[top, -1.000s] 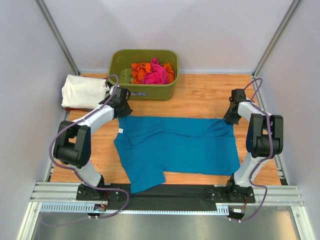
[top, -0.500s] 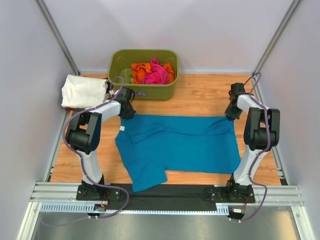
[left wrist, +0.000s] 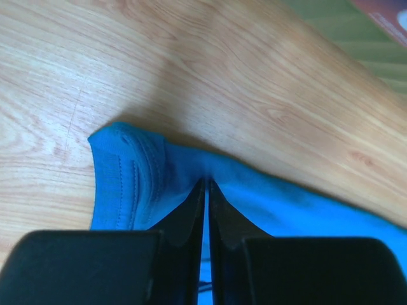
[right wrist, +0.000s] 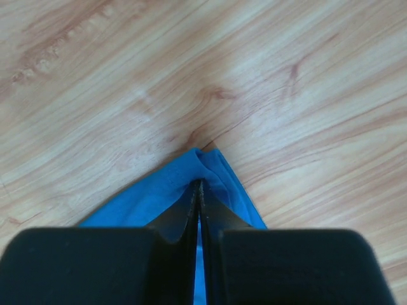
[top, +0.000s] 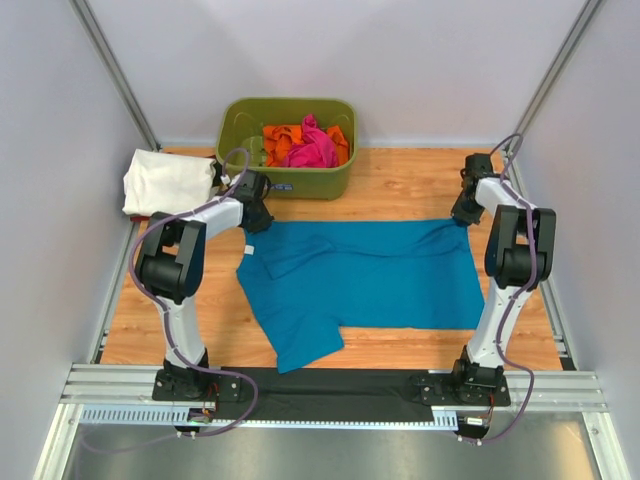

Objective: Fold and stack the t-shirts
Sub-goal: Fold the tshirt

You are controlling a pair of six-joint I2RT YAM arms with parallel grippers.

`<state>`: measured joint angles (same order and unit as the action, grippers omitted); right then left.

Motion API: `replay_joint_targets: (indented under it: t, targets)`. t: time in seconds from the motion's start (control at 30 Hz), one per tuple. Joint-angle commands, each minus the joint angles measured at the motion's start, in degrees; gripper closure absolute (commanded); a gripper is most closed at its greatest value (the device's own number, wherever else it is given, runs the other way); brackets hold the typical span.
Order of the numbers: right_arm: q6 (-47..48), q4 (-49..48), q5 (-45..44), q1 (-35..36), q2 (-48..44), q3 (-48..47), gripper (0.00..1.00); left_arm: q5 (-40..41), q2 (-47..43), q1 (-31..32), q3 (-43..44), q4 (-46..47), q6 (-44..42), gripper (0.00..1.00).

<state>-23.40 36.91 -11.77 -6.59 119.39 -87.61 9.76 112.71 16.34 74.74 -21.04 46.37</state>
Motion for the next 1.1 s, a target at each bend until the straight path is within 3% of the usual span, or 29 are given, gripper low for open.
replay_joint_targets:
  t: [0.0,0.07,0.2,0.27,0.57,0.8,1.07]
  targets:
    - [2.4,-1.2,4.7,-0.4,-2.3,0.2,0.95,-2.5,-6.3,-0.4,-4.5,4.8,-5.0,0.87]
    - [2.7,-1.8,6.0,-0.4,-6.9,1.4,0.85,-3.3,-10.2,-0.4,-7.3,5.7,-7.9,0.83]
    - [2.7,-2.6,9.4,-0.3,-15.5,5.9,0.73,-5.5,-21.5,-0.4,-10.7,5.5,-11.9,0.63]
    - [2.6,-3.8,10.1,-0.1,-20.2,8.6,0.63,-8.1,-26.4,-0.3,-11.9,5.7,-12.6,0.59]
    - [0.2,-5.3,6.2,-0.1,-26.4,22.8,0.64,-11.4,-32.5,1.0,-18.0,4.0,-11.5,0.57]
    - [-2.3,-6.2,-1.8,-0.1,-22.6,23.7,0.66,-13.0,-32.0,0.9,-20.9,5.2,-10.1,0.59]
    - [-10.0,-9.6,-3.4,-0.3,-24.8,26.0,0.55,-13.7,-30.0,1.0,-21.0,5.7,-10.9,0.62]
